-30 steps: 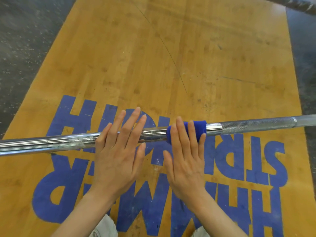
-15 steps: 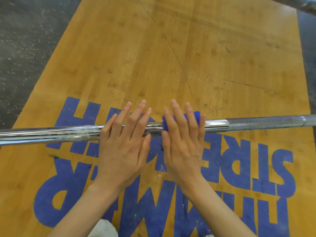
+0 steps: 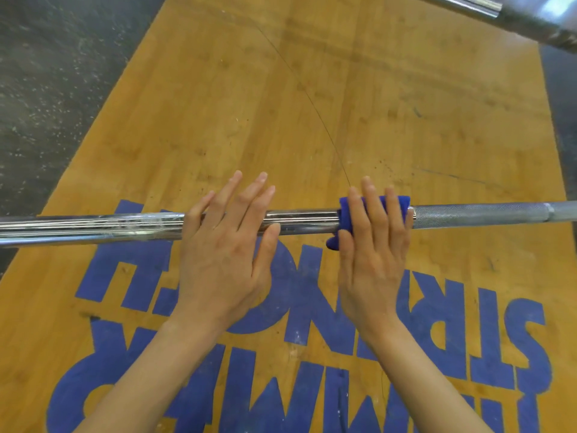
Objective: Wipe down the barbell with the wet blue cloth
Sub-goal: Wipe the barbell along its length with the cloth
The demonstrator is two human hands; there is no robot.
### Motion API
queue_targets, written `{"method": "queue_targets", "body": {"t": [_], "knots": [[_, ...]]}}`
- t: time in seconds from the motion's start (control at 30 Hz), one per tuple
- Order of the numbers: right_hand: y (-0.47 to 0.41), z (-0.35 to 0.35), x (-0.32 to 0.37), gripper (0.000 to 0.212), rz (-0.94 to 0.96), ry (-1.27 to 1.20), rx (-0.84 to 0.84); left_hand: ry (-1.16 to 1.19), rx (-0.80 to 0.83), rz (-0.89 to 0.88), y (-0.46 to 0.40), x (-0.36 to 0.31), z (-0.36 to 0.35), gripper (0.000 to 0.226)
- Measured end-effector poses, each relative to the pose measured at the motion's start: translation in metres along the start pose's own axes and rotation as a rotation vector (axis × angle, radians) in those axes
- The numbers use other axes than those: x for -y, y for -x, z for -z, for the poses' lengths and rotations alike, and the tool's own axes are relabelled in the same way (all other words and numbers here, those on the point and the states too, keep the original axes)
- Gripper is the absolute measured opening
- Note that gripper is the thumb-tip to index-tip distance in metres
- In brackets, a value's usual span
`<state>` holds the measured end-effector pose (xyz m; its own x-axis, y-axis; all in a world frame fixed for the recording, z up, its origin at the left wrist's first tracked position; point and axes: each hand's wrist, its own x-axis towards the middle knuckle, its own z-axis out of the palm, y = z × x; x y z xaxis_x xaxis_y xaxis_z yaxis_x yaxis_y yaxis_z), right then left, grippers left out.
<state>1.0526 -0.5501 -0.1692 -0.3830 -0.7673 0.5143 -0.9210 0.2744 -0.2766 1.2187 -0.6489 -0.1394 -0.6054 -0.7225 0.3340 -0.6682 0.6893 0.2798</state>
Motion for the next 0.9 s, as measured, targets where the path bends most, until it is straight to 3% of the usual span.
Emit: {"method": "queue_targets", "body": {"t": [0.17, 0.3, 0.43, 0.73, 0.9], "knots": [[-0.014, -0.012, 0.015, 0.041, 0.173, -0.066, 0.057, 0.015, -0.040, 0.037, -0.013, 0.004, -0.007, 0.044], [-0.018, -0.008, 0.001, 0.042, 0.036, -0.021, 0.027, 0.013, -0.056, 0.041, -0.022, 0.007, -0.011, 0.043], [-0.030, -0.009, 0.013, 0.042, 0.206, -0.043, 0.138, 0.032, -0.044, 0.057, -0.029, 0.009, -0.012, 0.044], [-0.047, 0.016, 0.004, 0.047, 0.150, -0.034, 0.333, 0.037, 0.071, -0.004, -0.037, 0.016, -0.003, 0.050], [-0.052, 0.013, 0.003, 0.048, 0.149, 0.051, 0.260, 0.008, 0.072, -0.020, -0.036, 0.017, -0.003, 0.052]]}}
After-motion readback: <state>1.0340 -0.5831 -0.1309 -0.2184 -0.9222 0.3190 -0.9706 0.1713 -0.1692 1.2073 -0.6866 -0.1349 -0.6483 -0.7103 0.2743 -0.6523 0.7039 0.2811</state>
